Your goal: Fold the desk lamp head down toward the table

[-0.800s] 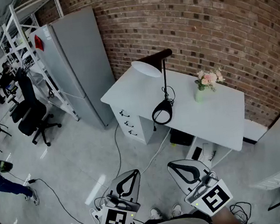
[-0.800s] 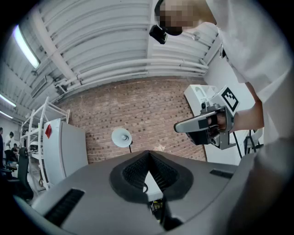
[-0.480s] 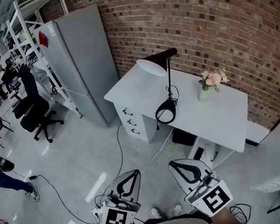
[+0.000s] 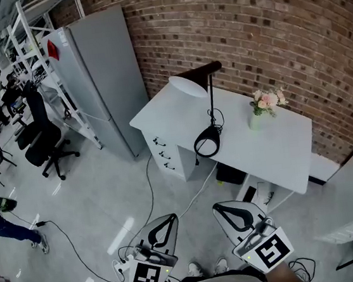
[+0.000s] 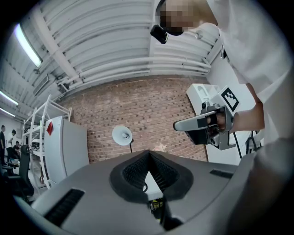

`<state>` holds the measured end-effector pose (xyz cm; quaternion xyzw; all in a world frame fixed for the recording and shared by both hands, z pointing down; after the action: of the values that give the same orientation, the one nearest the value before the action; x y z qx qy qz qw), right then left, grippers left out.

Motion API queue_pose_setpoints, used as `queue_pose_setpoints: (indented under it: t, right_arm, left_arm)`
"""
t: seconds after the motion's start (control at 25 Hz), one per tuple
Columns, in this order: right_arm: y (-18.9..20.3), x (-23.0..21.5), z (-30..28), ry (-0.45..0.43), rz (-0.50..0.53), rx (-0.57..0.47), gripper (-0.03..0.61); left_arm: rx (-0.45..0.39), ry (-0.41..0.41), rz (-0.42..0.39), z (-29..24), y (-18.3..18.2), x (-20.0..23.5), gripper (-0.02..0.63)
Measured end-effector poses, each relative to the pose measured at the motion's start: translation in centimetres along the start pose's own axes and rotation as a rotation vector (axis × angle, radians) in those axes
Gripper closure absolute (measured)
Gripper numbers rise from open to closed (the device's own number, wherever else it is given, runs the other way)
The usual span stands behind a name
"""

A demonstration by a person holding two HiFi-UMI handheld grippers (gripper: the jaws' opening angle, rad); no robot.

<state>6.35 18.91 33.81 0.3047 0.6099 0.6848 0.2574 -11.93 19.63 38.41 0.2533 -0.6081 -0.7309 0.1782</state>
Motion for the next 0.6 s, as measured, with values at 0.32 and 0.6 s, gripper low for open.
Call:
queue_pose_setpoints:
  t: [0.32, 0.6]
  right_arm:
    - [0.1, -1.9, 1.5, -0.009, -0.002, -0.012, 0.56]
    - [0.8, -4.0, 3.0, -0.023, -0.005, -0.029, 0.561]
  left_arm:
    - [0.002, 0.002, -0.006, -1.9, -0.2, -1.5, 0.606]
    - [0.007, -0.026, -0.01, -3.3, 0.5, -3.0, 0.606]
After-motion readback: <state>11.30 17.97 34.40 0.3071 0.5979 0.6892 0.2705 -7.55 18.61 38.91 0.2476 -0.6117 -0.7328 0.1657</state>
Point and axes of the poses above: the fingertips, and each gripper's own axes: z backward along the fingers, x to its left, y out of its underside, the point moved 7 cm from there along z, backward along the fingers, and after that the axes turned 4 degrees about -x, right-handed, at the moved point
